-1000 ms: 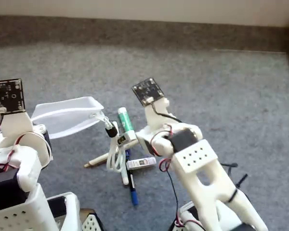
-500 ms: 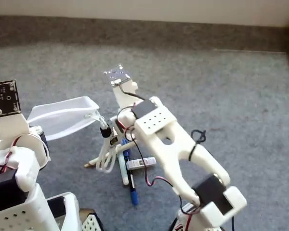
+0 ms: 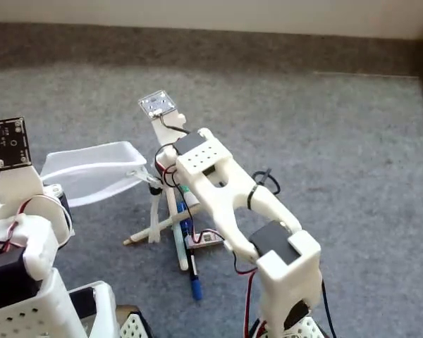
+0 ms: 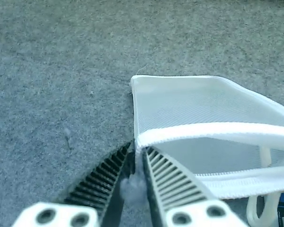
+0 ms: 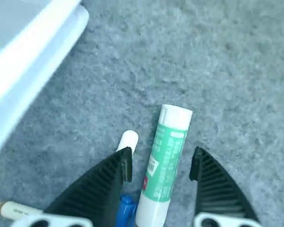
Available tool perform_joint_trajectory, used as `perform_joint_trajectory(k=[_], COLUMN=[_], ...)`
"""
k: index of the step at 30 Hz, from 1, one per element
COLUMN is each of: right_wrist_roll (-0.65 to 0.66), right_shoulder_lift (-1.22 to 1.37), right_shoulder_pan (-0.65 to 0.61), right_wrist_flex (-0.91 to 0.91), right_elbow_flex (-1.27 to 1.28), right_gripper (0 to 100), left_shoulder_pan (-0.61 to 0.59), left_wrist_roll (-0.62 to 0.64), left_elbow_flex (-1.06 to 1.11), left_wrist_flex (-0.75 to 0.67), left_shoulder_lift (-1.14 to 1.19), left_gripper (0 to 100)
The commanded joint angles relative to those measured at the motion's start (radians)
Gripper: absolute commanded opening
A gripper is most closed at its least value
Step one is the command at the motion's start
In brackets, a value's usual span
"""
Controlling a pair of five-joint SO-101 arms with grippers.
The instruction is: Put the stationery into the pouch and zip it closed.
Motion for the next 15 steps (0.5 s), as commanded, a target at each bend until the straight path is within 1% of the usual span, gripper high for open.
perform_joint_trajectory(k=[1,6,12,15], right_wrist_roll=[0.0,0.0,0.005,0.046], right_shoulder_lift=[0.03,0.091,0.101,0.101], right_shoulder_pan=[0.022,0.022,0.027,0.039], right_wrist_flex=[-0.021,-0.015,-0.015,-0.015], right_elbow_flex=[-0.079,-0.11,-0.11,-0.105], right_gripper=[19.5,19.3,10.4,9.8], left_shoulder_pan=[-0.013,-0.013,-0.013,-0.013], left_wrist_roll=[0.006,0.006,0.006,0.006], left_elbow_flex=[-0.008,-0.007,-0.007,-0.007], left_wrist_flex=[0.002,0.002,0.003,0.003], left_shoulder_lift=[-0.001,-0.001,-0.001,-0.001], left_gripper=[1,1,1,1])
